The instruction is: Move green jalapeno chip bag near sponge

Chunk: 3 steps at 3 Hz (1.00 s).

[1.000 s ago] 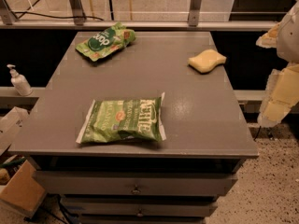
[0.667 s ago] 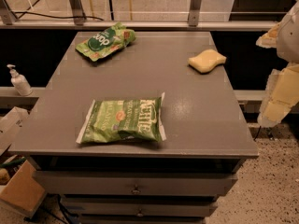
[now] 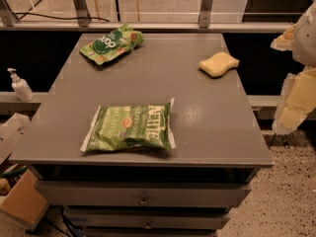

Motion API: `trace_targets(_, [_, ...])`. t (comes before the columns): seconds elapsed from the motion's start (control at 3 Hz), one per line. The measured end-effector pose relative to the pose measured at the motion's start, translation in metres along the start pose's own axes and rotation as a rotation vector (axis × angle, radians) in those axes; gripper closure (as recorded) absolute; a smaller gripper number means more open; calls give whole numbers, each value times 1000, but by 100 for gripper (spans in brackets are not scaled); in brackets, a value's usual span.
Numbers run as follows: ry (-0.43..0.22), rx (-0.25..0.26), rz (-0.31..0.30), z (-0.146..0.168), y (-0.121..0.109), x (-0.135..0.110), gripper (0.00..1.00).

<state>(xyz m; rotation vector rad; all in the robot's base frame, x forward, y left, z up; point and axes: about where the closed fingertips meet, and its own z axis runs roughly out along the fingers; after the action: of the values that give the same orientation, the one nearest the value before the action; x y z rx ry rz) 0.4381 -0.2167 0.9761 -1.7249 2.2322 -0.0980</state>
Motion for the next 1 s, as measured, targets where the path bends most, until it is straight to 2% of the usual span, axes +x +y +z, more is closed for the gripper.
trace_targets(0.33, [-75,-24,21,16,6,-17,0])
trace_targets(0.67, [-243,-87,63,52,22,-59,0])
trace_targets(1.0, [-376,-138,85,77,37,-95,0])
